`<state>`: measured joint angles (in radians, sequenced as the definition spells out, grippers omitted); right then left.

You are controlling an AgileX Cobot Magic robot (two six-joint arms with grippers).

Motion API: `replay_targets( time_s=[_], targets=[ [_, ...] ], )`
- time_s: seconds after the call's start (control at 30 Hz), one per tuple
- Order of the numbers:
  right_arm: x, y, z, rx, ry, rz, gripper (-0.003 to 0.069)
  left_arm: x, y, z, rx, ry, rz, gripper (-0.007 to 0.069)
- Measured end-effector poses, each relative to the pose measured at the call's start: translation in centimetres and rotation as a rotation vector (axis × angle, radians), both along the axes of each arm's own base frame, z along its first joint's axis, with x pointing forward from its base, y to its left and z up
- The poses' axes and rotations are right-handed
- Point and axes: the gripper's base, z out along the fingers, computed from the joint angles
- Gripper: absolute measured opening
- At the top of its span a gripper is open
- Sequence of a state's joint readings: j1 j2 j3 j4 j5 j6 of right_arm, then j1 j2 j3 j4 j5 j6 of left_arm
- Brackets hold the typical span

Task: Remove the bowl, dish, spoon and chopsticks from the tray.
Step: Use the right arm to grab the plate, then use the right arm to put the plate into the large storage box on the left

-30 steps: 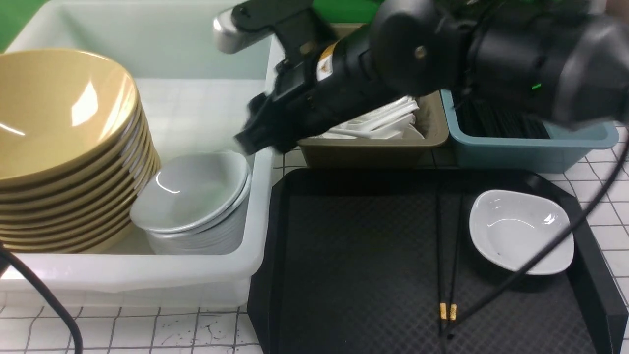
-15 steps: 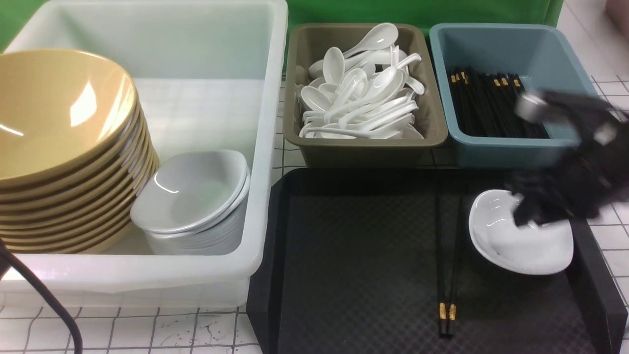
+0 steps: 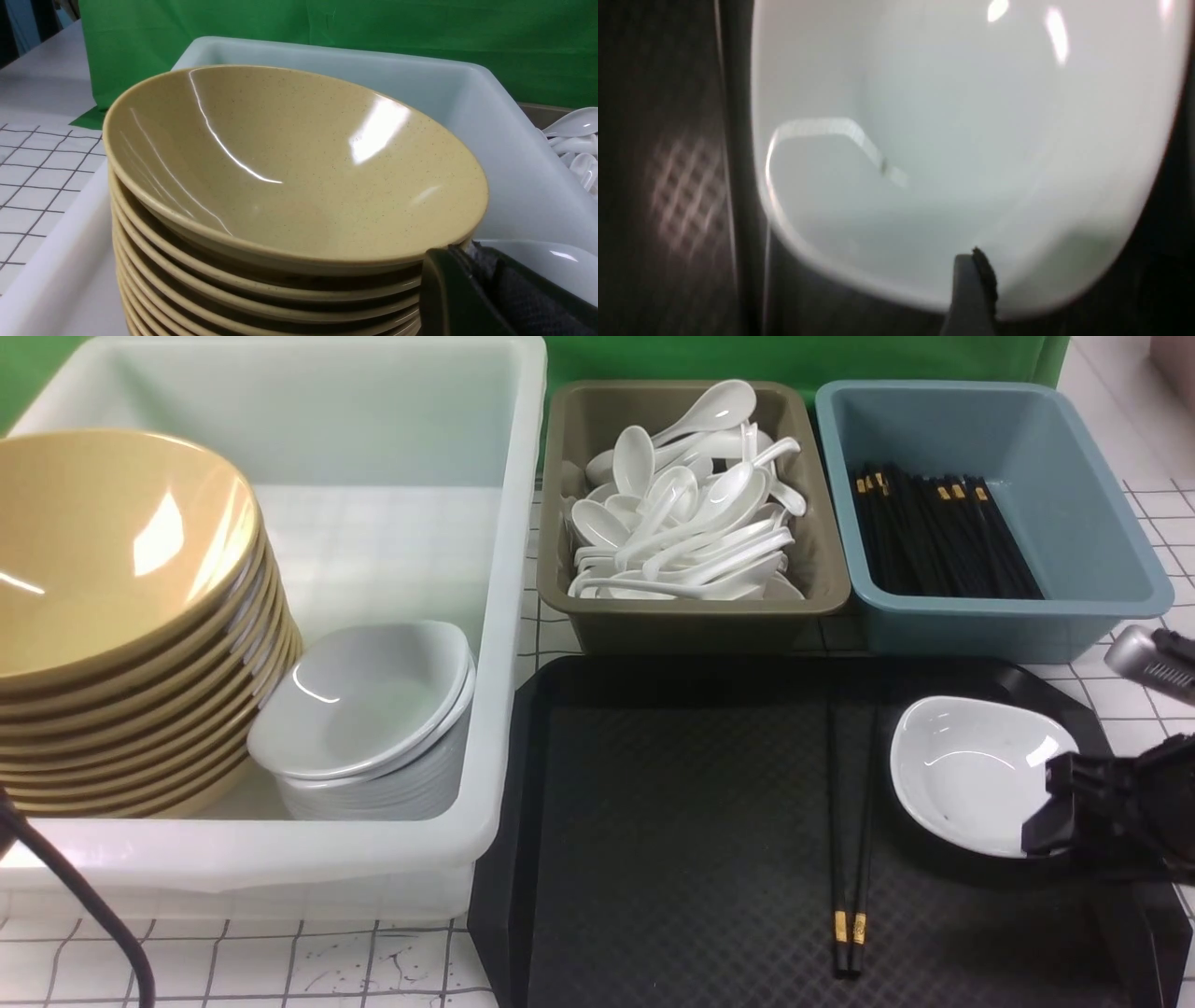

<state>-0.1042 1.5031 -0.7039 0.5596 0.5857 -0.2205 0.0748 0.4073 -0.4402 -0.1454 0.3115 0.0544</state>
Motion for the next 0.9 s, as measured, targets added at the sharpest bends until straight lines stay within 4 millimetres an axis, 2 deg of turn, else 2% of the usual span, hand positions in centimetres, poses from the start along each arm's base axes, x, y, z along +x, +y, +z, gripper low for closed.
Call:
replay_targets(
  time_s=[0.13, 0.17, 0.27, 0.43, 0.5, 0.6, 0.7, 0.77, 0.83, 0.9],
  targets=[
    [1.1, 0.0, -1.3, 0.04, 0.001, -0.059, 0.0472, 0.0, 0.0, 0.0, 0.0, -0.001, 0.0, -0.0012],
    [1.8, 0.2, -2.0, 0.073, 0.007, -0.063, 0.0452, 0.0, 0.0, 0.0, 0.0, -0.002, 0.0, -0.0012],
    [2.7, 0.3, -2.5, 0.107, -0.023, -0.054, 0.0387, 0.0, 0.0, 0.1, 0.0, -0.006, 0.001, -0.0012],
    [3.2, 0.4, -2.1, 0.095, -0.094, 0.011, 0.0146, 0.0, 0.0, 0.1, 0.001, -0.01, 0.001, -0.0012],
    [3.3, 0.6, -0.4, 0.095, -0.155, 0.051, 0.0077, 0.0, 0.0, 0.1, -0.001, -0.01, 0.001, -0.0012],
    [2.9, 0.8, 1.9, 0.072, -0.232, 0.109, 0.0069, 0.0, 0.0, 0.1, -0.001, -0.013, 0.001, -0.0012],
    [2.4, 2.1, 5.9, 0.074, -0.35, 0.191, 0.0069, 0.0, 0.0, 0.1, -0.002, -0.015, 0.001, -0.0012],
    [2.2, 3.8, 8.2, 0.084, -0.419, 0.253, 0.0069, 0.0, 0.0, 0.1, -0.004, -0.015, 0.001, -0.0012],
    [1.8, 6.9, 11.4, 0.107, -0.522, 0.341, 0.0069, 0.0, 0.0, 0.1, -0.01, -0.016, 0.0, -0.0012],
    [1.6, 10.8, 13.5, 0.137, -0.611, 0.424, 0.0069, 0.0, 0.0, 0.1, -0.011, -0.019, 0.001, -0.0012]
  ],
)
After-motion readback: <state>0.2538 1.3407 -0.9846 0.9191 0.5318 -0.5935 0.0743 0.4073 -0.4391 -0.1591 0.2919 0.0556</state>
